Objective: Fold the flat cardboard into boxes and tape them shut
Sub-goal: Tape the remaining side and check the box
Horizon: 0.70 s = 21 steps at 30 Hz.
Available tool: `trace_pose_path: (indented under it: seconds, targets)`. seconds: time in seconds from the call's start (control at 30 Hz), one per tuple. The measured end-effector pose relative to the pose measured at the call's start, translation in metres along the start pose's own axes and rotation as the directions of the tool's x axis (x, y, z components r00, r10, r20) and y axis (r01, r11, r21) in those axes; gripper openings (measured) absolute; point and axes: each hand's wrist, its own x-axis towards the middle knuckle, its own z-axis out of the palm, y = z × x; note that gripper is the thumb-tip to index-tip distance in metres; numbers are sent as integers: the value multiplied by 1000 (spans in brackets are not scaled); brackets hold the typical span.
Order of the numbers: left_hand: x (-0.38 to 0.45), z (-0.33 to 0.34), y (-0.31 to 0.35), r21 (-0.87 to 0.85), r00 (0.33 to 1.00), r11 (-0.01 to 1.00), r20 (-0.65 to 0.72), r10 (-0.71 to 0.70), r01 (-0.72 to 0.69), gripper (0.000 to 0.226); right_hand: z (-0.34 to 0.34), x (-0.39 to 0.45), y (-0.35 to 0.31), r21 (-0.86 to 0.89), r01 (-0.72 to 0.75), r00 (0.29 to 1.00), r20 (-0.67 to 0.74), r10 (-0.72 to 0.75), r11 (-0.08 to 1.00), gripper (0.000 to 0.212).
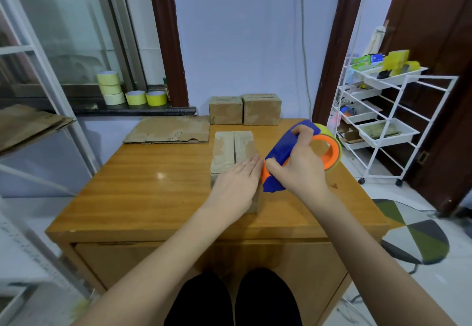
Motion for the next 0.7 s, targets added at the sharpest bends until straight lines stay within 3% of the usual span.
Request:
trace_pose_path:
  seconds: [0.17, 0.37, 0.5, 0.6, 0.7]
  targets:
    - [-1, -1, 0, 11, 1000, 1000, -9, 13, -13, 63, 15, 5, 0, -140, 69, 995, 86, -57, 988, 53]
    - [1, 1, -3, 1, 1000, 1000, -1, -7, 7, 67, 36, -15, 28, -46, -23, 988, 153, 30, 999, 50]
    - [2, 8, -5, -77, 995, 997, -91, -32, 25, 58, 30, -3, 35, -27, -63, 994, 87, 65, 998, 58]
    - [2, 6, -3, -123, 989, 992, -140, -54, 37, 45, 18, 13, 38, -250, -20, 1000, -7, 19, 968, 64]
    - [2, 7, -4, -155, 990, 986, -119, -75, 56, 49, 16, 27, 42, -414, 47, 996, -50, -74, 909, 73]
